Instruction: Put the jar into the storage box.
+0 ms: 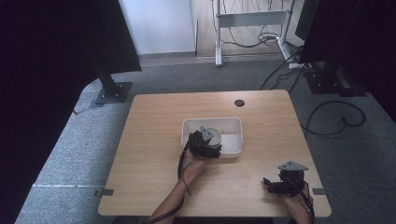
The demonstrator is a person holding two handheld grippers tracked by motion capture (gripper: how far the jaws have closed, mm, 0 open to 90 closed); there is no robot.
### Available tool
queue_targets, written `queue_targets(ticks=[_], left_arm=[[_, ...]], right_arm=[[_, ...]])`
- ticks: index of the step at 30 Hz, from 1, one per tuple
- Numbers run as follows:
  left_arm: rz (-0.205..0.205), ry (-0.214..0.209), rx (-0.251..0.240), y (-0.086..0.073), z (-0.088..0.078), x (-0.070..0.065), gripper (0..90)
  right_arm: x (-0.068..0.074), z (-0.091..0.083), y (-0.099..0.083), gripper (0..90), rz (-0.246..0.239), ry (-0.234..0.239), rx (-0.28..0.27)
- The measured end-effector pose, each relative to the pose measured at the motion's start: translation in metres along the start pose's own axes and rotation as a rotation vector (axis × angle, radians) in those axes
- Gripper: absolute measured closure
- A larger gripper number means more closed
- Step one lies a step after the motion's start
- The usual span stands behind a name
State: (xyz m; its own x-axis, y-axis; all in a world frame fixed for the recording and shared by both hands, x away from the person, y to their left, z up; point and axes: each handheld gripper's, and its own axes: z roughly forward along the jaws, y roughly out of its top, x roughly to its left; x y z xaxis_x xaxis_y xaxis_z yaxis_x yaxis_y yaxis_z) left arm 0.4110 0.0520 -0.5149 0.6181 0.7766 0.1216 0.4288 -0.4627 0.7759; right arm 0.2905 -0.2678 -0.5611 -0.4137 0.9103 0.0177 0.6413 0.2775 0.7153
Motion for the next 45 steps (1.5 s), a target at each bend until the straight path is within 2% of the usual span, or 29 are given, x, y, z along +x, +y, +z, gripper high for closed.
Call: queue_targets(ticks=[11,16,20,26,38,45], left_arm=[[-0.016,0.004,0.022,-0.005,0.008,0.000,10.1],[-0.046,-0.007,0.028,-0.006,0.011,0.003,10.1],[-0.052,-0.011,0.035,-0.005,0.011,0.004,10.1],[-0.095,-0.042,0.051,-0.004,0.012,0.009,10.0],[-0.083,-0.056,0.077,-0.002,0.012,0.010,8.1],[-0.090,-0.064,0.064,0.000,0.007,0.010,5.4]], right_arm=[[0.000,0.000,0.000,0.7,-0.001,0.001,0.000],[0.000,0.000,0.000,0.8,-0.001,0.001,0.000],[0.000,0.000,0.000,0.7,-0.001,0.001,0.000],[0.000,0.000,0.000,0.8,0.000,0.001,0.000],[0.000,0.000,0.000,0.7,0.000,0.001,0.000],[0.000,0.000,0.000,0.7,-0.001,0.001,0.000]])
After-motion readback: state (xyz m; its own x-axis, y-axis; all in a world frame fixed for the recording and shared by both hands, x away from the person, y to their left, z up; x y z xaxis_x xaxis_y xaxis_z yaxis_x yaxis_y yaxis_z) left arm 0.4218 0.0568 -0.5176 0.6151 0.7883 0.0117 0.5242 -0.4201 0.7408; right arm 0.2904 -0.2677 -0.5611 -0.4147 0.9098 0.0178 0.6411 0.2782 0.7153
